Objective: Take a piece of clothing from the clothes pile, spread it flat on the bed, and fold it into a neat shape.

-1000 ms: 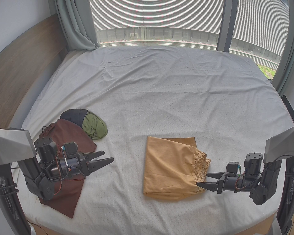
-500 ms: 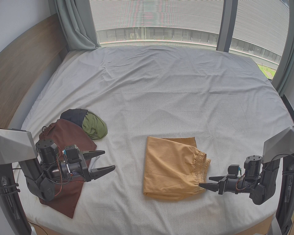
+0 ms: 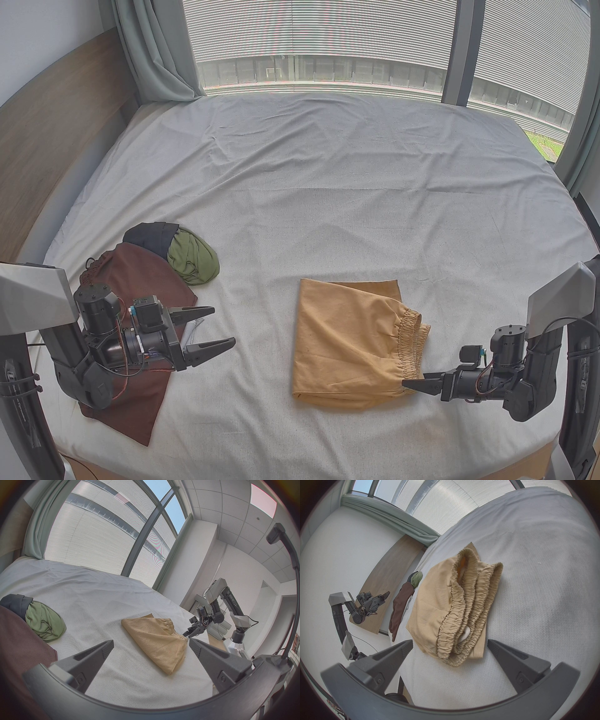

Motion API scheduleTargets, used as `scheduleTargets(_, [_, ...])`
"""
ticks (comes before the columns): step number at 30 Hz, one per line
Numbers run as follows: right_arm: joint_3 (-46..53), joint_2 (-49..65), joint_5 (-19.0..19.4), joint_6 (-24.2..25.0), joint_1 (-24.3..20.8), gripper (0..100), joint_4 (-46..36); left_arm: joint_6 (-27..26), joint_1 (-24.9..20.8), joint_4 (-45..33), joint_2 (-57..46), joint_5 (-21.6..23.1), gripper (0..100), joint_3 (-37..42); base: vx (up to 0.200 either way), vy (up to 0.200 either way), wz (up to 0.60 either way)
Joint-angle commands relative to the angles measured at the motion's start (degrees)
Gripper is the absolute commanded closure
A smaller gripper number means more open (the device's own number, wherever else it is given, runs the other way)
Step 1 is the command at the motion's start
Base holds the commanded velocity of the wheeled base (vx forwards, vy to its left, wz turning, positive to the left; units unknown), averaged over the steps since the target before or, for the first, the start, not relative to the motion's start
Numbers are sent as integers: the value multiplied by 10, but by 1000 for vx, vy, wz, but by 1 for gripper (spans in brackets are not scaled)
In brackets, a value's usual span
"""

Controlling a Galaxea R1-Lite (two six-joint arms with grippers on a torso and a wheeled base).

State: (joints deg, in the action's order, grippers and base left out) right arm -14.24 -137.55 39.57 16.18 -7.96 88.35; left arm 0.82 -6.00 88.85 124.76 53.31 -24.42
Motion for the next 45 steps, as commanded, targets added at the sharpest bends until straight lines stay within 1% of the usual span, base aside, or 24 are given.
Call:
scheduleTargets(1, [-11, -23, 0, 3, 1, 0, 1, 1, 0, 0, 4, 0, 0, -1, 0, 0, 0])
scheduleTargets(7, [-21, -40, -1, 14, -9, 0, 0, 1, 0, 0, 4, 0, 0, -1, 0, 0, 0])
scheduleTargets(8, [-34, -47, -5, 24, -22, 0, 1, 1, 0, 0, 4, 0, 0, -2, 0, 0, 0])
scheduleTargets(9, [-36, -47, -5, 25, -25, 0, 1, 1, 0, 0, 4, 0, 0, -2, 0, 0, 0])
scheduleTargets(11, [-49, -53, -20, 47, -42, 0, 1, 1, 0, 0, 4, 0, 0, -2, 0, 0, 0])
scheduleTargets(13, [-63, -60, -25, 63, -59, 0, 2, 1, 0, 0, 3, 0, 0, -2, 0, 0, 0])
scheduleTargets(16, [-87, -72, -32, 70, -71, 0, 3, 1, 0, 0, 3, 0, 0, -2, 0, 0, 0])
scheduleTargets(21, [-95, -74, -36, 71, -78, 0, 3, 1, 4, 0, 3, 0, 0, -3, 0, 0, 0])
scheduleTargets(34, [-110, -71, -37, 71, -75, 0, 4, 1, 3, 0, 4, 0, 0, -3, 0, 0, 0])
scheduleTargets(35, [-110, -71, -37, 70, -75, 100, 4, 1, 3, 0, 4, 0, 0, -3, 0, 0, 0])
scheduleTargets(45, [-110, -73, -37, 70, -75, 100, 4, 1, 3, 0, 5, 0, 0, -2, 0, 0, 0])
